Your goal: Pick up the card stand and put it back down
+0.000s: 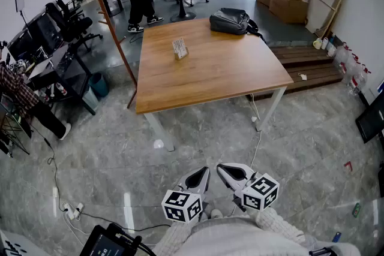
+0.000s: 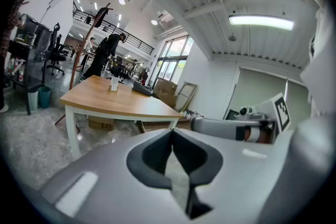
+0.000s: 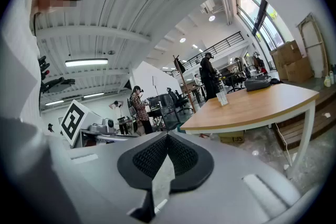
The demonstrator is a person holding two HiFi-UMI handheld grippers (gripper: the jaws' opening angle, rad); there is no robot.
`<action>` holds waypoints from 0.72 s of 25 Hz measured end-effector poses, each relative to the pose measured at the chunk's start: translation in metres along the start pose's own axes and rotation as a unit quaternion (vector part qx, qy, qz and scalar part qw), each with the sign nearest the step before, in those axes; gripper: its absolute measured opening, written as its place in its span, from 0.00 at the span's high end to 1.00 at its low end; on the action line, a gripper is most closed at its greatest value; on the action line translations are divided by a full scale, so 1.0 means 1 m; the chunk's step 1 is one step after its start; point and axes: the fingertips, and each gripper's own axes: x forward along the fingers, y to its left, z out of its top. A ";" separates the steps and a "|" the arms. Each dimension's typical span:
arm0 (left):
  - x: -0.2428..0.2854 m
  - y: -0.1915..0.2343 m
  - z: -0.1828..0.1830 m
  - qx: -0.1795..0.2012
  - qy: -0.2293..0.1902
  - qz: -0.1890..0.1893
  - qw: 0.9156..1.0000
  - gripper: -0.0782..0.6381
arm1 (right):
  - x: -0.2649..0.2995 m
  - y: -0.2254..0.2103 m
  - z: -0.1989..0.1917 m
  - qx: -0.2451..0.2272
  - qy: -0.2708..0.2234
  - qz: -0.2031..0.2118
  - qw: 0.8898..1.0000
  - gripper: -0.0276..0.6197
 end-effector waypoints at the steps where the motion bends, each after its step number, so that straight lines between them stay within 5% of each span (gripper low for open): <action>1: 0.001 0.000 0.001 -0.001 -0.001 0.001 1.000 0.88 | 0.000 0.000 0.002 -0.004 0.000 0.002 1.000 0.96; 11: 0.035 0.011 -0.011 -0.016 0.013 0.009 1.000 0.88 | 0.014 -0.025 -0.004 -0.013 0.017 0.019 1.000 0.96; 18: 0.082 0.058 0.017 -0.010 0.013 -0.003 1.000 0.88 | 0.070 -0.076 0.018 -0.010 0.013 0.006 1.000 0.96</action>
